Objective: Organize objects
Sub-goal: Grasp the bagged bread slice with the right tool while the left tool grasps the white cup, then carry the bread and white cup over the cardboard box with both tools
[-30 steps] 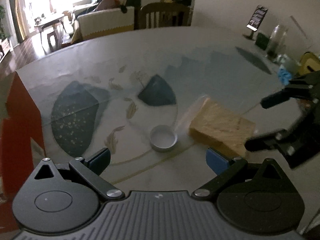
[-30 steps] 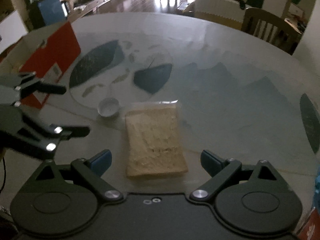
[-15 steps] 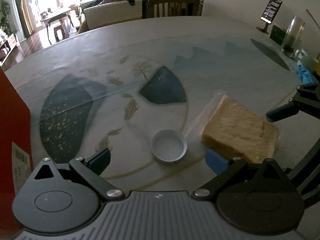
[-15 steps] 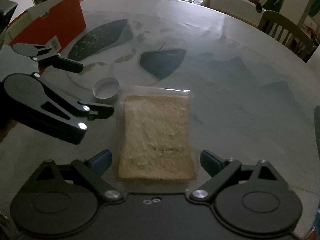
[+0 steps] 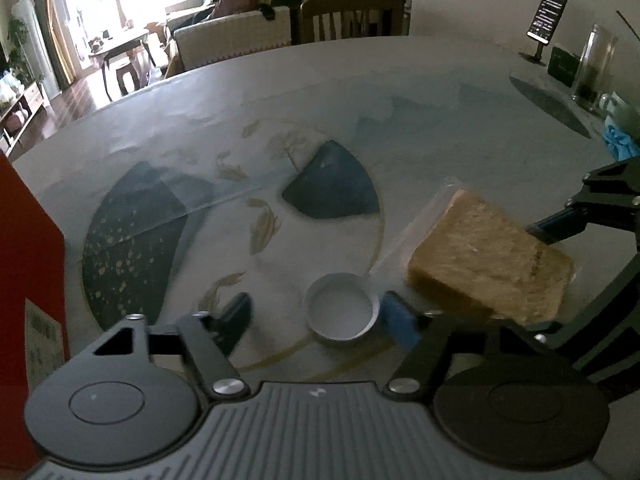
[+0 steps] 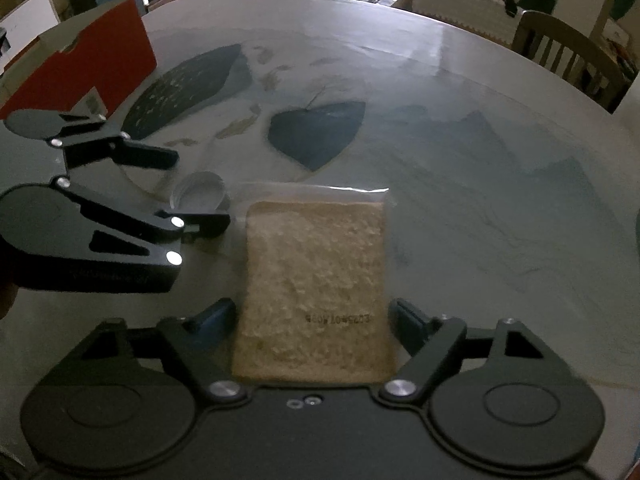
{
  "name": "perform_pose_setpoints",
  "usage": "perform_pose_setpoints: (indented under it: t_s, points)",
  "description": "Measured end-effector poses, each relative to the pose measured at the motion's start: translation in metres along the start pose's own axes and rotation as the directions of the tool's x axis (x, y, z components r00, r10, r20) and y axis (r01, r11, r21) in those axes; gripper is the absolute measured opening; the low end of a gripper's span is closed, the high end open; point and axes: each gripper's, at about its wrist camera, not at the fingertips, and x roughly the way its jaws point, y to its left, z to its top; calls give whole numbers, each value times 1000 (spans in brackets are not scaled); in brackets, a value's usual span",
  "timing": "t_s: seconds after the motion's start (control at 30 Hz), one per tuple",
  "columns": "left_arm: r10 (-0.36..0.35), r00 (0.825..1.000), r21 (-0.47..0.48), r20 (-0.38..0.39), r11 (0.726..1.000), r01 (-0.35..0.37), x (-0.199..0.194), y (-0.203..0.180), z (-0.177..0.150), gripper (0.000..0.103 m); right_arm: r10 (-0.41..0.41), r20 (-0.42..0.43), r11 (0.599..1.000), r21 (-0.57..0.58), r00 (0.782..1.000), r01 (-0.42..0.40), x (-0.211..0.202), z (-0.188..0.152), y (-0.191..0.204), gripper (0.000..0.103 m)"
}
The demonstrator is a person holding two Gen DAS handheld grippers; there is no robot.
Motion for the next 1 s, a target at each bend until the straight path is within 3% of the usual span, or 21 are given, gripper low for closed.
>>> perform_pose_setpoints:
  t_s: [0.23, 0.47, 1.0]
  points:
    - [-17, 1000, 25, -7, 1000, 17, -2, -8, 3, 38, -28, 7, 998, 58, 1000, 27, -5, 1, -9, 74]
    - [-2, 1000, 9, -21, 1000, 3, -7, -6, 1, 38, -26, -1, 989, 147, 1000, 26, -15, -6, -16, 73]
    - [-73, 997, -97, 2, 993, 73, -60, 16, -13, 38, -10, 45, 980, 197, 999, 1, -68, -5, 6, 72]
